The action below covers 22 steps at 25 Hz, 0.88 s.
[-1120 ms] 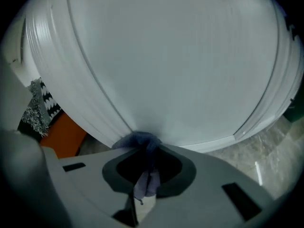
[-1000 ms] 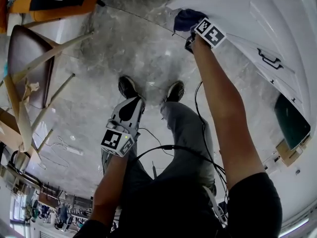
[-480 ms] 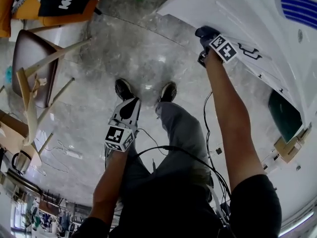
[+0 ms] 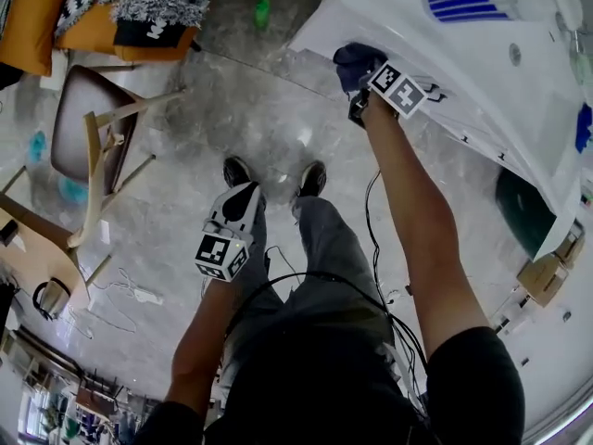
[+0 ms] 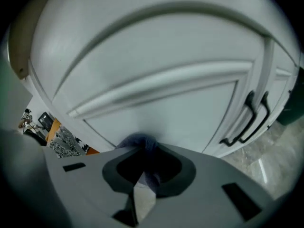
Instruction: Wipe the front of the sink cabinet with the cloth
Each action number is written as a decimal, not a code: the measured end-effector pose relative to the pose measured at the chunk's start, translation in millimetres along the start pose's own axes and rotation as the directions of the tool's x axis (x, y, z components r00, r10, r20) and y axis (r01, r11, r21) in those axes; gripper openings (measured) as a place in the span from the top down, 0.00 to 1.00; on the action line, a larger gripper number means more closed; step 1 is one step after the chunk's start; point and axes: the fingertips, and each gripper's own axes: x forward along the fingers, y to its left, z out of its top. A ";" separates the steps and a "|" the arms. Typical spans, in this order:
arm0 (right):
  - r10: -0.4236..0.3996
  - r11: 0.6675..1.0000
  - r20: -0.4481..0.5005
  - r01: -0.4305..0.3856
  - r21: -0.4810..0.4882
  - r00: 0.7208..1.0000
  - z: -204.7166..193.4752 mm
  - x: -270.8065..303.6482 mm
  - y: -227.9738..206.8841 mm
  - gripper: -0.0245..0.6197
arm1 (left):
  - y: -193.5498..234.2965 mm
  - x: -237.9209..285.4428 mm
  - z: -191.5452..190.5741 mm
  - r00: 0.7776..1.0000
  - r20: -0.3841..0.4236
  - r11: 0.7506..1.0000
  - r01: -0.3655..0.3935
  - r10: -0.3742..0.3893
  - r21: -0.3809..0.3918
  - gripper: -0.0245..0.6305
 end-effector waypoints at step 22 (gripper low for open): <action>0.276 0.960 0.078 -0.270 -0.079 0.958 33.5 -269.5 -43.1 0.89 | -132.6 -74.7 128.7 0.996 -0.050 0.940 0.091 -0.079 0.328 0.96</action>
